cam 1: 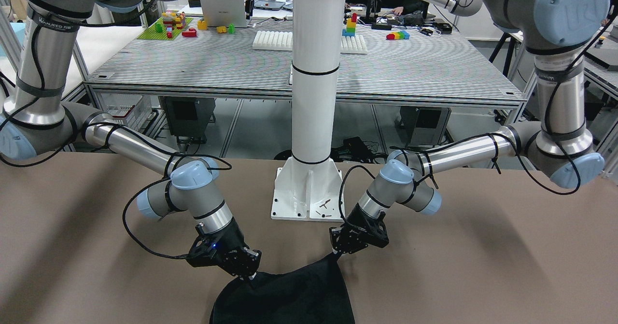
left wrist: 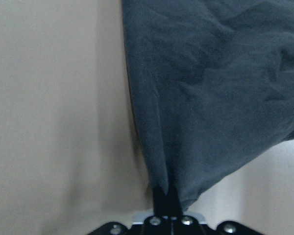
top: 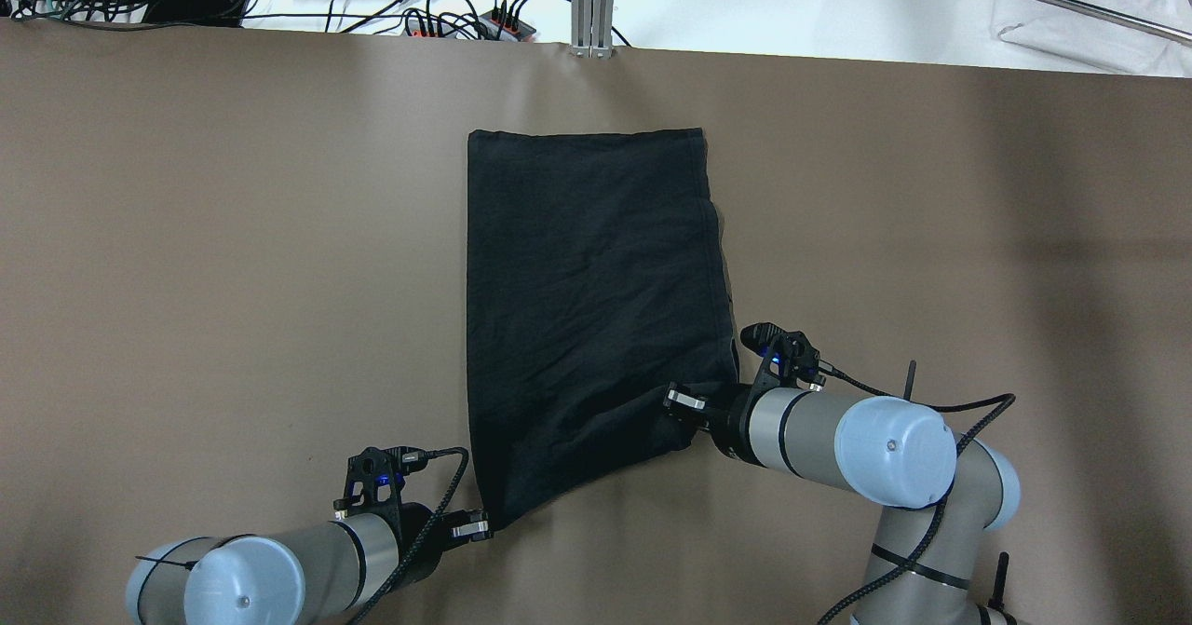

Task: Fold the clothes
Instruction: 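Grasp the bundle's near corners with both grippers, then lift the near half with both grippers and fold it away from the robot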

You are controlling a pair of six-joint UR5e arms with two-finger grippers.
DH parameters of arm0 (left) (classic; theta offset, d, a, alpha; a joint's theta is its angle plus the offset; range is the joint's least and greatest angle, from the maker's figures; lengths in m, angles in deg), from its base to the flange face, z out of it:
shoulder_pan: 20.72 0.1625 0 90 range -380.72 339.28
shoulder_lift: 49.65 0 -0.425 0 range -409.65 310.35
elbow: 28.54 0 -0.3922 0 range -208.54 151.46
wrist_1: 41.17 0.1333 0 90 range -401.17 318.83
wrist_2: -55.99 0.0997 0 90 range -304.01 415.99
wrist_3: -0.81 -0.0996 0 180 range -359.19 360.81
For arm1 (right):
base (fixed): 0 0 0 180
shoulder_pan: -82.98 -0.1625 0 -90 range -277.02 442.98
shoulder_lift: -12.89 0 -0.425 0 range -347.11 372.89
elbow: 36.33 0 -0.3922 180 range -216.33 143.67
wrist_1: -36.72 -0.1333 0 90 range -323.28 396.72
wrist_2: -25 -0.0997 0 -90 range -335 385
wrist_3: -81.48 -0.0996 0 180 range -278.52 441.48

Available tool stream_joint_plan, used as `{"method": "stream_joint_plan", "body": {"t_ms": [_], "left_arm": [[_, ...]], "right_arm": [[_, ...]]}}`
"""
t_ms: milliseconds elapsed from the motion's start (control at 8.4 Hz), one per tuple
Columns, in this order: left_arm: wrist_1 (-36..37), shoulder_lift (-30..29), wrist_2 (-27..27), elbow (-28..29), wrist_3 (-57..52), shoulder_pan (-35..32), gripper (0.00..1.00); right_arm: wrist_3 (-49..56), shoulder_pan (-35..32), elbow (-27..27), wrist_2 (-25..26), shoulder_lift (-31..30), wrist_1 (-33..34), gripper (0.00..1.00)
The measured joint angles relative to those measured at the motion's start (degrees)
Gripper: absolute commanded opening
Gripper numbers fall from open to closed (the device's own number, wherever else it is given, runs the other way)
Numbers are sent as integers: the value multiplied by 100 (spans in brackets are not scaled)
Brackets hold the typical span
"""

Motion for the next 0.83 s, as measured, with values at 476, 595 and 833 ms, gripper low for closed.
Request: {"method": "stream_joint_plan", "body": {"t_ms": [476, 595, 833], "left_arm": [[0, 271, 1, -747, -17, -61, 0], [6, 398, -33, -1042, -71, -107, 0], [21, 487, -56, -1546, -194, -118, 0]], "right_arm": [[-68, 92, 476, -73, -204, 13, 0], [-142, 224, 743, -79, -381, 19, 0], [-526, 643, 1250, -48, -666, 22, 0]]}}
